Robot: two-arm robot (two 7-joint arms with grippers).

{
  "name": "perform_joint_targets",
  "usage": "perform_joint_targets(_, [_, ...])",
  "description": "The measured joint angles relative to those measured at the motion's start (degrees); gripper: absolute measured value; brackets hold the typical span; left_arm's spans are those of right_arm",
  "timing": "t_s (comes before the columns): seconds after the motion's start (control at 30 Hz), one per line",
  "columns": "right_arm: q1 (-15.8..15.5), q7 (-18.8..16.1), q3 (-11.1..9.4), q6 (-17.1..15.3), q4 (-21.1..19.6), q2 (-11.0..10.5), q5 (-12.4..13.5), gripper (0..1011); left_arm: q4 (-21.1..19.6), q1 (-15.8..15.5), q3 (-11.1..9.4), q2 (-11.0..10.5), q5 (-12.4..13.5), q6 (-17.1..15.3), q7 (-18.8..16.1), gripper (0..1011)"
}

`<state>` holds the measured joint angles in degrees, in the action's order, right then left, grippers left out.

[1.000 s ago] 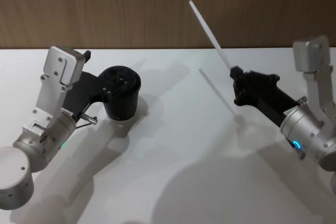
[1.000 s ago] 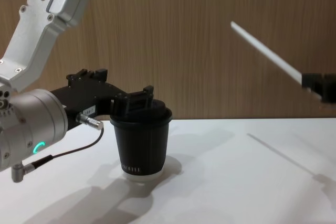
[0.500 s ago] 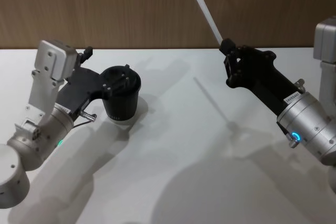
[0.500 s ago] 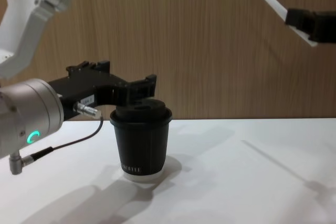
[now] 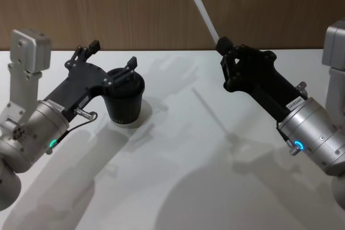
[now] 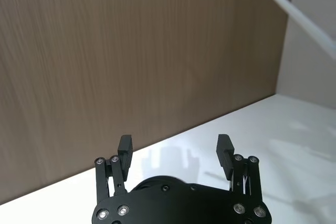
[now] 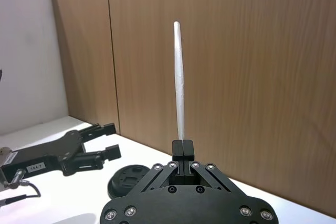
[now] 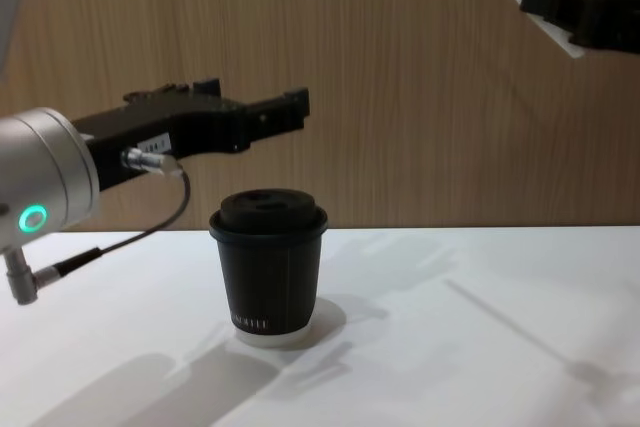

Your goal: Pick up the straw with one hand, pass it to the other hand, and insert it into the cup.

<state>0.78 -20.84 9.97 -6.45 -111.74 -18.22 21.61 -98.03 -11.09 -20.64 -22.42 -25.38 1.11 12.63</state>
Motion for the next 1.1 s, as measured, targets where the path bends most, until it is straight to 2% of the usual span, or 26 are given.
perform_joint_targets(0.07, [-0.17,0.00,0.18,0.06,-0.23,-0.02,0.05,0,-0.29,0.13,0.55,-0.01,-1.71,0.01,1.43,1003])
perform_joint_targets(0.1, [-0.33,0.00,0.31,0.14,-0.40,-0.04,0.14,0,-0.29,0.13,0.55,-0.01,-1.71,0.01,1.43,1003])
perform_joint_targets(0.6, [-1.50,0.11,1.84,0.49,-1.88,-0.51,0.60,0,-0.40,-0.48,2.89,-0.21,-14.52,-1.41,12.10,1003])
perform_joint_targets(0.83, [-1.75,0.22,2.41,0.54,-2.16,-0.68,0.75,0,0.22,-1.09,3.30,-0.17,-19.07,-2.69,15.33,1003])
perform_joint_targets(1.1, [-1.93,0.29,2.81,0.61,-2.39,-0.81,0.86,0,1.16,-2.06,3.38,-0.14,-22.88,-4.08,18.13,1003])
